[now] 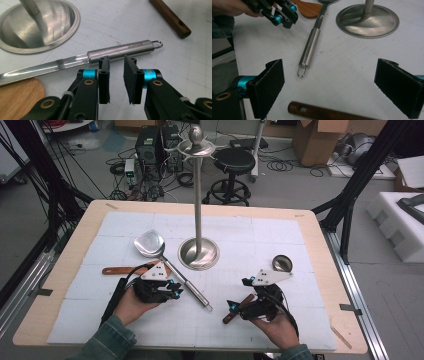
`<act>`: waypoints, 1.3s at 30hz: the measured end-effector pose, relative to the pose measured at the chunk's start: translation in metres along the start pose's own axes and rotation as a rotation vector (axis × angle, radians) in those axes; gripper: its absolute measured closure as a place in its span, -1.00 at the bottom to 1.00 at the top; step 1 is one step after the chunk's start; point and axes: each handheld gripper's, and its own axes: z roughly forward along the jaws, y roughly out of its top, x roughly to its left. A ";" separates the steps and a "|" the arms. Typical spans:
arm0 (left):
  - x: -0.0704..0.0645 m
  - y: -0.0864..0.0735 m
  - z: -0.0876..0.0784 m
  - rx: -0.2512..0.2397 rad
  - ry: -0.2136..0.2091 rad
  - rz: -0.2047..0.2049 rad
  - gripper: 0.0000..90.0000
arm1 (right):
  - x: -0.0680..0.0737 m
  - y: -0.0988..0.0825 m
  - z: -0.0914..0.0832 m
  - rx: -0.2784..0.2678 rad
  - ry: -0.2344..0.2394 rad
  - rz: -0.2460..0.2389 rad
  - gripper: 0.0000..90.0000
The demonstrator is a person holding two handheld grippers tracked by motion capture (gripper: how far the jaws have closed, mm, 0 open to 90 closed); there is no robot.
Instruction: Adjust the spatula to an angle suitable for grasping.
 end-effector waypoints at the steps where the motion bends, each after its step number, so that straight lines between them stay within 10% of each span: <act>1: 0.000 -0.001 -0.004 -0.011 0.005 -0.004 0.62 | 0.000 0.002 0.003 0.003 -0.002 -0.003 -0.81; 23: -0.009 -0.034 -0.058 -0.100 0.055 -0.027 0.18 | 0.012 0.025 0.081 0.086 -0.027 -0.049 -0.51; 39: -0.009 -0.046 -0.066 -0.123 0.092 -0.031 0.06 | 0.030 0.034 0.129 0.190 -0.020 -0.085 -0.09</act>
